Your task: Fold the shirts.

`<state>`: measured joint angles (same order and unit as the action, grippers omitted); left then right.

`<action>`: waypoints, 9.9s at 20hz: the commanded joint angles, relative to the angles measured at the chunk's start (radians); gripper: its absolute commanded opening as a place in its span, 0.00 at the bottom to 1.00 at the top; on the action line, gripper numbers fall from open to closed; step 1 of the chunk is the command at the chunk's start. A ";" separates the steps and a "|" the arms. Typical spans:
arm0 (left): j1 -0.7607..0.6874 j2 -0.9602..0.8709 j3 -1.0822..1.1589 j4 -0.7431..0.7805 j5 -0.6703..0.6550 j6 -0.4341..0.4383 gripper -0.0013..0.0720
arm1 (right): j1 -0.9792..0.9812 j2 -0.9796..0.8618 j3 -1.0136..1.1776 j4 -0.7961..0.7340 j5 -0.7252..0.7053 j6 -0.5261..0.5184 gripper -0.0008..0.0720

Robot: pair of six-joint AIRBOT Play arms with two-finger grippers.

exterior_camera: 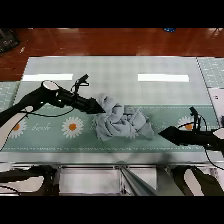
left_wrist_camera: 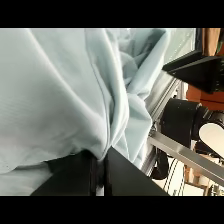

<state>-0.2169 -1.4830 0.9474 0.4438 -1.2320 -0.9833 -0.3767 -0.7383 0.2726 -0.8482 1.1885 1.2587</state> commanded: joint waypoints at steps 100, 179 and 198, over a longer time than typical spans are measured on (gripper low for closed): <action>0.427 -0.001 -0.037 0.393 0.015 -0.259 0.05 | 0.530 -0.488 0.272 0.017 -0.220 0.155 0.57; 0.885 0.358 -0.403 0.434 -0.035 -0.225 0.71 | -0.273 -0.267 0.347 -0.119 -0.116 0.019 0.57; 0.738 0.209 -0.453 0.377 0.059 -0.187 0.05 | -0.264 -0.273 0.287 -0.066 -0.116 -0.014 0.57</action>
<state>0.5648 -1.2610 0.4763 0.8509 -1.2018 -1.1938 -0.6395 -0.9928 0.5602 -0.8978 1.0733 1.2457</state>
